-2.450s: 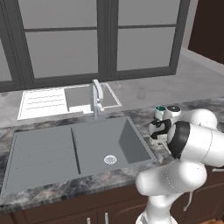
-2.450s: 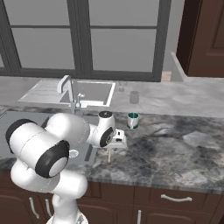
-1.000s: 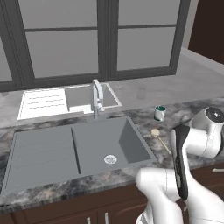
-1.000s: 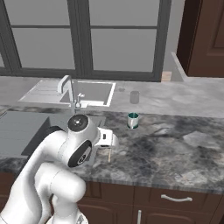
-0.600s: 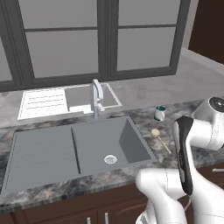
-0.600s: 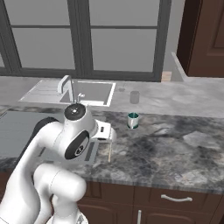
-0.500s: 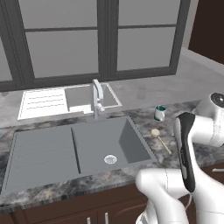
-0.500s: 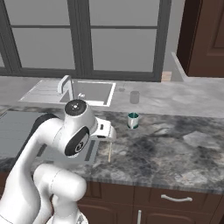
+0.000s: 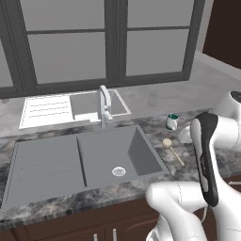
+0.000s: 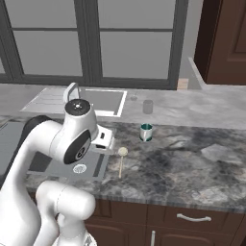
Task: Open the cabinet. Pick the dish brush and place it next to the sink. Then close the cabinet.
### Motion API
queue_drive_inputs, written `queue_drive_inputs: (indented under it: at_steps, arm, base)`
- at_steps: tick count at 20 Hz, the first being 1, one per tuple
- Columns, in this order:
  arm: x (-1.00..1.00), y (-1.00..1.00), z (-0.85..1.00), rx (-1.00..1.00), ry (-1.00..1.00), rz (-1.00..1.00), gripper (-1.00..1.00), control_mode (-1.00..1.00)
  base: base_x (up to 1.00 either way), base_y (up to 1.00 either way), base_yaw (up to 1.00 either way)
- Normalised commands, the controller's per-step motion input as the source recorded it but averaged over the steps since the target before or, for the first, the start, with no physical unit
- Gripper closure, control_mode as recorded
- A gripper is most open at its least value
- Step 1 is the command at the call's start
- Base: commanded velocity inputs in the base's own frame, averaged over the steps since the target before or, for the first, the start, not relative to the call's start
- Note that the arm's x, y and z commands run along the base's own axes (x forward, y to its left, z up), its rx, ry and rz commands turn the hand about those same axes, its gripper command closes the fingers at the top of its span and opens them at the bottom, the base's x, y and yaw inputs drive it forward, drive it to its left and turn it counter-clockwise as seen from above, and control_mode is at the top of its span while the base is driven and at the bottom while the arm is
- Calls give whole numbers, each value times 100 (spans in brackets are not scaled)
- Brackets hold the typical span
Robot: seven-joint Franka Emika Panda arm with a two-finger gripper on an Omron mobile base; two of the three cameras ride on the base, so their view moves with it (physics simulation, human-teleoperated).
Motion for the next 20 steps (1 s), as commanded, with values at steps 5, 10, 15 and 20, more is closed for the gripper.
queue_drive_inputs:
  at_steps: [5, 10, 15, 20]
  arm:
    - [-28, 29, 17, 0, 0, 0, -100, -100]
    - [-32, 2, 41, 0, 0, -6, -100, -100]
    - [-9, 0, 42, 0, 0, -8, -100, -100]
    - [-14, 0, 21, -2, 0, -5, -100, -100]
  base:
    - [0, 0, 0]
    - [0, 0, 0]
    - [0, 0, 0]
    - [0, 0, 0]
